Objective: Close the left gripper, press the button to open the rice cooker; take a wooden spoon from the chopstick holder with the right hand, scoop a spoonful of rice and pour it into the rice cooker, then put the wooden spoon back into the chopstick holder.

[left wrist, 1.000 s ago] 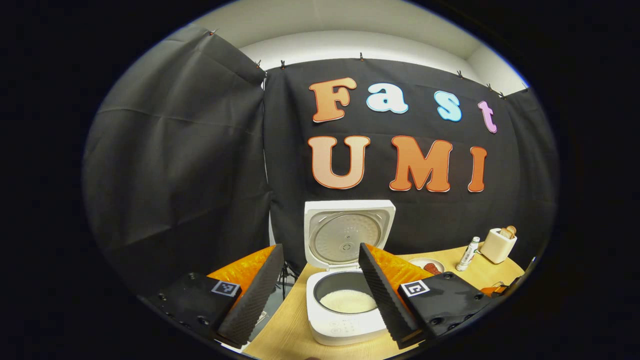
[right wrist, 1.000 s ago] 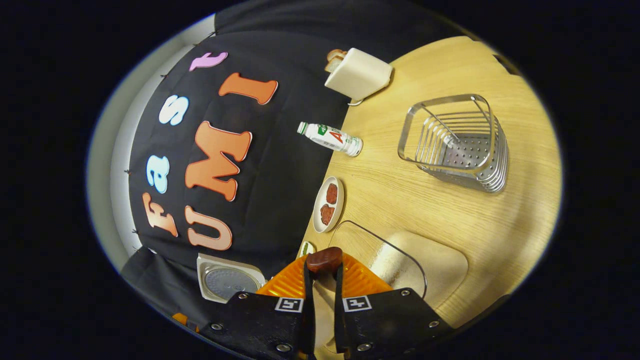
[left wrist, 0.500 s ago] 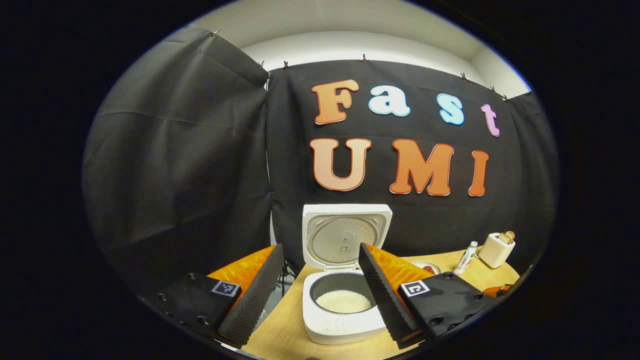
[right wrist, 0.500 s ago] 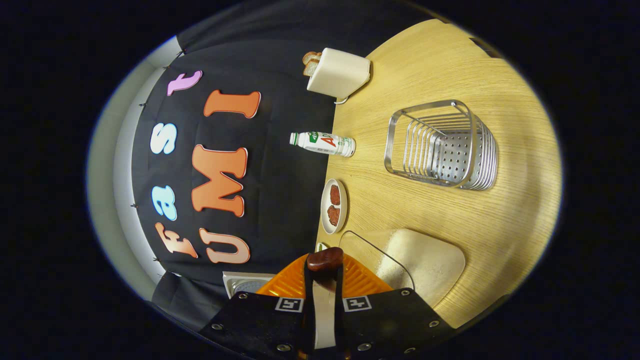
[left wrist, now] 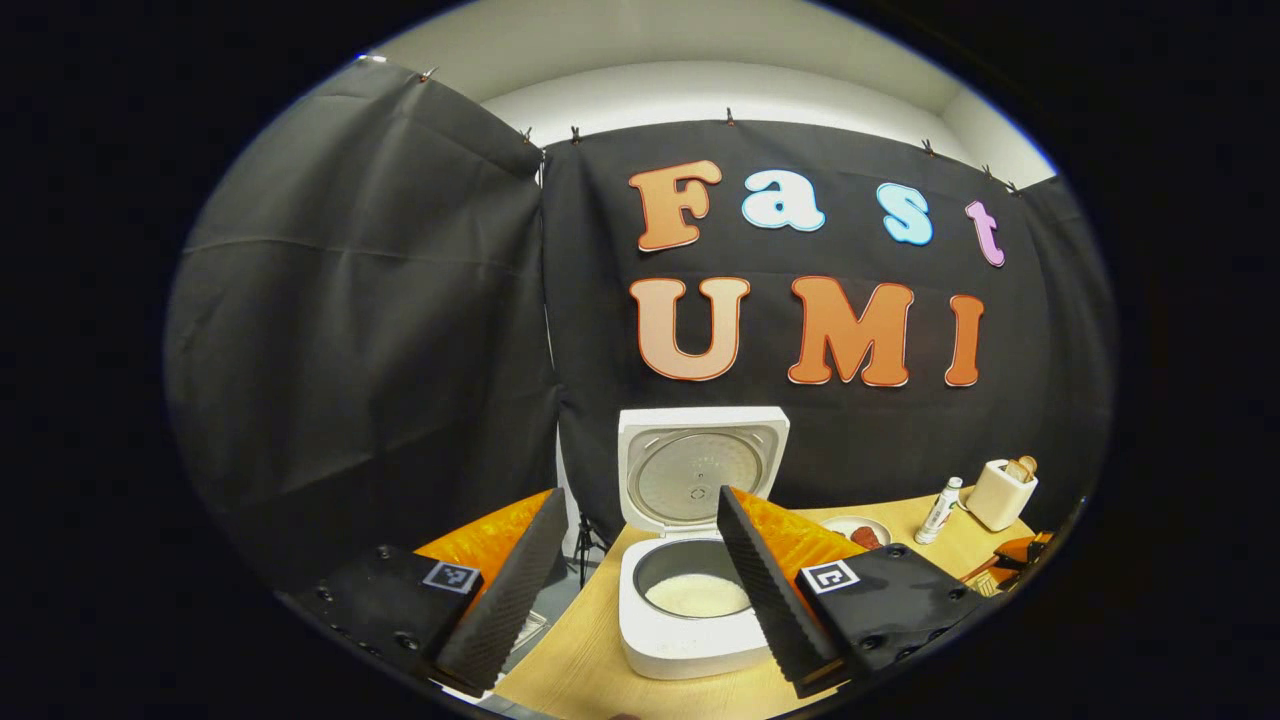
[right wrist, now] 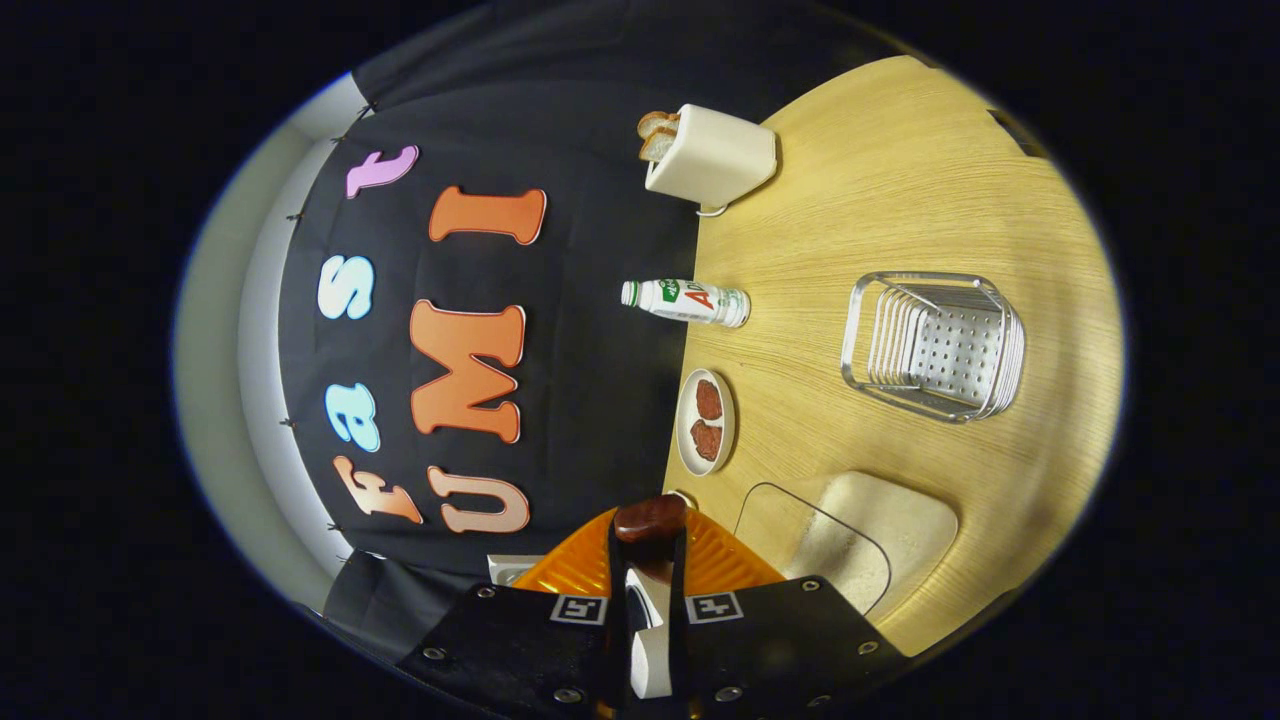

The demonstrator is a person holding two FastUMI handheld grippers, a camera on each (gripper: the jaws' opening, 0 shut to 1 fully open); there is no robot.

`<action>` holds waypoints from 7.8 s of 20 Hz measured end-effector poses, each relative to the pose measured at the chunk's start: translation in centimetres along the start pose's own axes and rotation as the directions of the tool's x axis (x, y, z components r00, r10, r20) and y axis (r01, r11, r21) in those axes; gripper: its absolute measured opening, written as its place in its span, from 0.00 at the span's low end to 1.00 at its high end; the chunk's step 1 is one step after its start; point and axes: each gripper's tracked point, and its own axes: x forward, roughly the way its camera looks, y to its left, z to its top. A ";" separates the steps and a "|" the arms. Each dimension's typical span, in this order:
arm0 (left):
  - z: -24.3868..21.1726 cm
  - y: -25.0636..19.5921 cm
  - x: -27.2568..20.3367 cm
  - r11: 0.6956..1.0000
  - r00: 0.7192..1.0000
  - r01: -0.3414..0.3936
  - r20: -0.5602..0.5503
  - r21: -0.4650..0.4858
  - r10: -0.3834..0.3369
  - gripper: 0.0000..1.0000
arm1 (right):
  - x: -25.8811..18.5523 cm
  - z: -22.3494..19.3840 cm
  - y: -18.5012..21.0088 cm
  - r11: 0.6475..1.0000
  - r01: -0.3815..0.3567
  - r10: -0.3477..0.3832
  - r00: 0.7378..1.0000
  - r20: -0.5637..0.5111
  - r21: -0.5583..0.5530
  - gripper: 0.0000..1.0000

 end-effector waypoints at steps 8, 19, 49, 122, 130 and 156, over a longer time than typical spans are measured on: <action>-1.4 1.4 -1.0 1.000 1.000 -0.005 -0.020 -0.014 0.005 1.00 | 2.4 -3.0 6.5 0.995 -0.089 0.091 0.994 -0.055 0.039 0.14; -2.6 4.8 -2.1 0.998 0.998 -0.047 -0.038 -0.051 0.045 1.00 | 8.0 -11.9 11.3 0.991 -0.132 0.136 0.975 -0.176 0.035 0.14; -5.7 10.7 -3.7 0.989 0.992 -0.114 -0.071 -0.094 0.107 1.00 | 14.3 -25.6 19.0 0.696 -0.232 0.087 0.967 -0.241 -0.680 0.14; -2.7 -9.2 -0.3 0.991 0.991 0.130 -0.027 -0.001 -0.130 0.99 | -6.5 17.4 2.1 0.820 0.138 -0.007 0.973 0.231 -0.556 0.14; -3.1 -9.9 0.0 0.992 0.992 0.125 -0.035 0.020 -0.125 0.99 | -5.2 17.1 -4.5 0.849 0.193 -0.087 0.969 0.231 -0.491 0.14; 0.6 -9.1 2.4 0.992 0.992 0.123 -0.017 -0.019 -0.124 0.99 | -5.7 20.5 -0.6 0.575 0.389 -0.130 0.912 0.389 -0.720 0.95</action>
